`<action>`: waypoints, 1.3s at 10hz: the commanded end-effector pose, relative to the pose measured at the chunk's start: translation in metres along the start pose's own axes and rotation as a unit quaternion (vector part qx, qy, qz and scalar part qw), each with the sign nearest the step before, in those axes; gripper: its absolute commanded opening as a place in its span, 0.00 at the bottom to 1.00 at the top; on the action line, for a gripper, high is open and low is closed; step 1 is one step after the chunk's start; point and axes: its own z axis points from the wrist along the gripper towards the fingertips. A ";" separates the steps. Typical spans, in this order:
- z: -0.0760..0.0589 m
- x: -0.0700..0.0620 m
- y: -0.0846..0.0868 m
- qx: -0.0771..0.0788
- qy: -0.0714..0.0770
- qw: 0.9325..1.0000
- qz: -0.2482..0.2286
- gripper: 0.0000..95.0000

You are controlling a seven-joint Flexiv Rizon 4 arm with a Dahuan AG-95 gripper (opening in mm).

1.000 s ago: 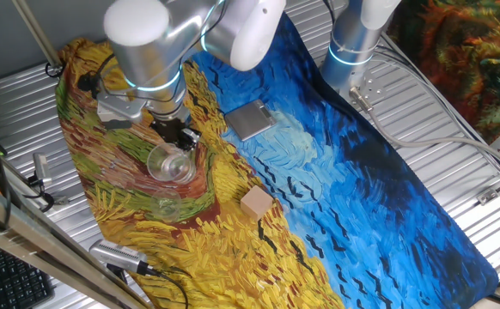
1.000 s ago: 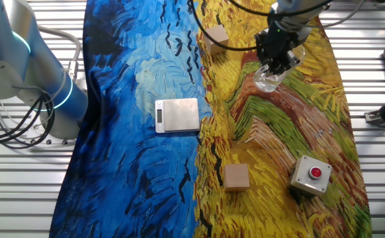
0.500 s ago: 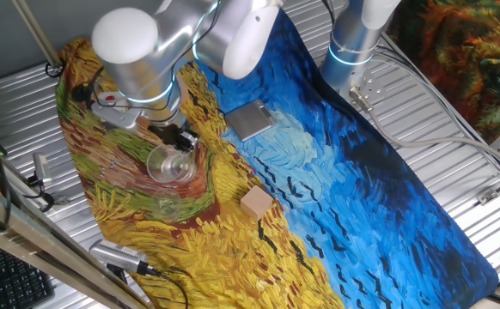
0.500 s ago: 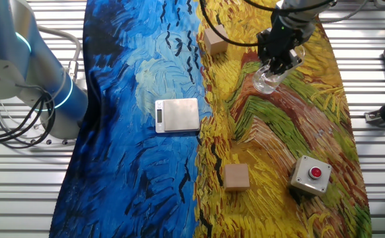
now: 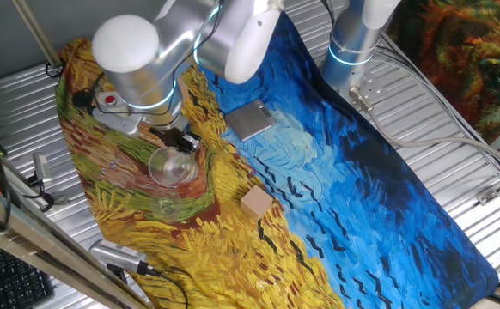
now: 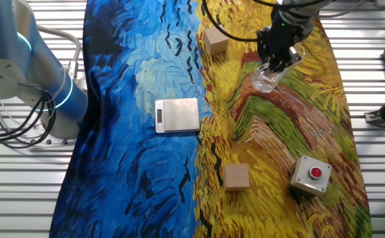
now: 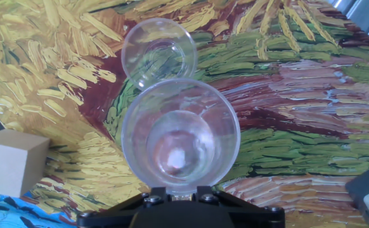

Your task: Pour the water from one cup into another empty cup

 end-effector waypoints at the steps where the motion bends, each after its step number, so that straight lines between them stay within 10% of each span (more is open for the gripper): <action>1: 0.001 0.000 0.001 0.003 0.005 1.000 0.001 0.00; 13: 0.001 0.000 0.002 0.011 0.055 0.998 0.010 0.00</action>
